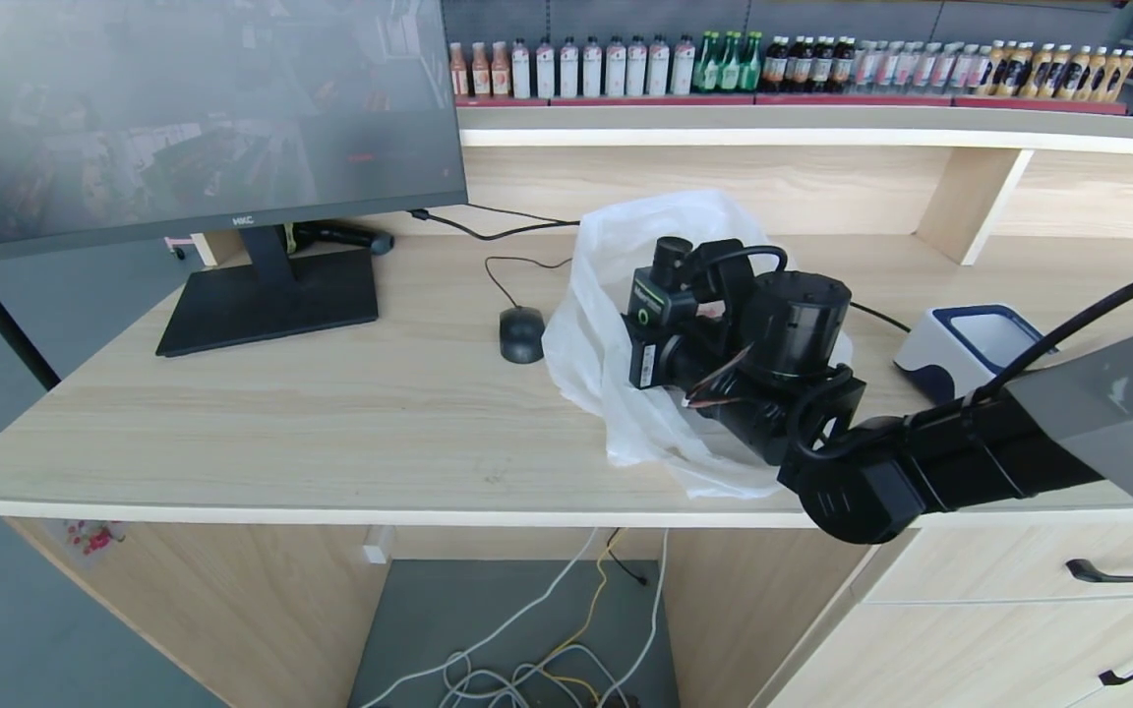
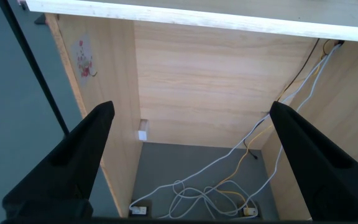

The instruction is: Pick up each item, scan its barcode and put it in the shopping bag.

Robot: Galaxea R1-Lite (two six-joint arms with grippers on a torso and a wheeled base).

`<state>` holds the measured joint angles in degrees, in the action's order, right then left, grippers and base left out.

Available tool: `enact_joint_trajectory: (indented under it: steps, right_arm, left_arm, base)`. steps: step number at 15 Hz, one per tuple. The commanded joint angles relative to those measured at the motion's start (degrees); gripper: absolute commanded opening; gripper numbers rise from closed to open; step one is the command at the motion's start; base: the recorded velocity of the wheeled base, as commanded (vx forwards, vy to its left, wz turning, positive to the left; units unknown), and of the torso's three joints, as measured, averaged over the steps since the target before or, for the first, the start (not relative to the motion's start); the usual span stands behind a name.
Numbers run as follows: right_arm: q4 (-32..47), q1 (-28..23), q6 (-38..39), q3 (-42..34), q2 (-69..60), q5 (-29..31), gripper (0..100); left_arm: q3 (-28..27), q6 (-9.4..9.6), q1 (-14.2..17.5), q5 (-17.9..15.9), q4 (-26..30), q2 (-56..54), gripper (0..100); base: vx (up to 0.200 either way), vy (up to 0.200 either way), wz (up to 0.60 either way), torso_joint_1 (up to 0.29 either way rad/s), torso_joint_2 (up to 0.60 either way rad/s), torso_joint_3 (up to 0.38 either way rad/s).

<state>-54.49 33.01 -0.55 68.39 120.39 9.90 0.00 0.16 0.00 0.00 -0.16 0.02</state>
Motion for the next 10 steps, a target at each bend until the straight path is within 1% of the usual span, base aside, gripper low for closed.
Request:
enact_joint_trajectory:
  steps: [1,7,8,10]
  right_arm:
    - [0.1,0.1,-0.2,-0.1,0.2,0.0,0]
    - [0.1,0.2,-0.2,-0.1,-0.2,0.0,0]
    - [0.0,0.1,-0.2,-0.1,-0.2,0.0,100]
    - [-0.1,0.3,-0.2,-0.1,-0.8,0.0,100]
  left_arm:
    - [0.0,0.02,0.0,0.0,0.0,0.0,100]
    - [0.0,0.02,0.0,0.0,0.0,0.0,100]
    - [0.0,0.02,0.0,0.0,0.0,0.0,100]
    - [0.0,0.02,0.0,0.0,0.0,0.0,100]
  base:
    - [0.000,0.000,0.00,0.000,0.00,0.000]
    - [0.000,0.000,0.00,0.000,0.00,0.000]
    - [0.000,0.000,0.00,0.000,0.00,0.000]
    - [0.000,0.000,0.00,0.000,0.00,0.000]
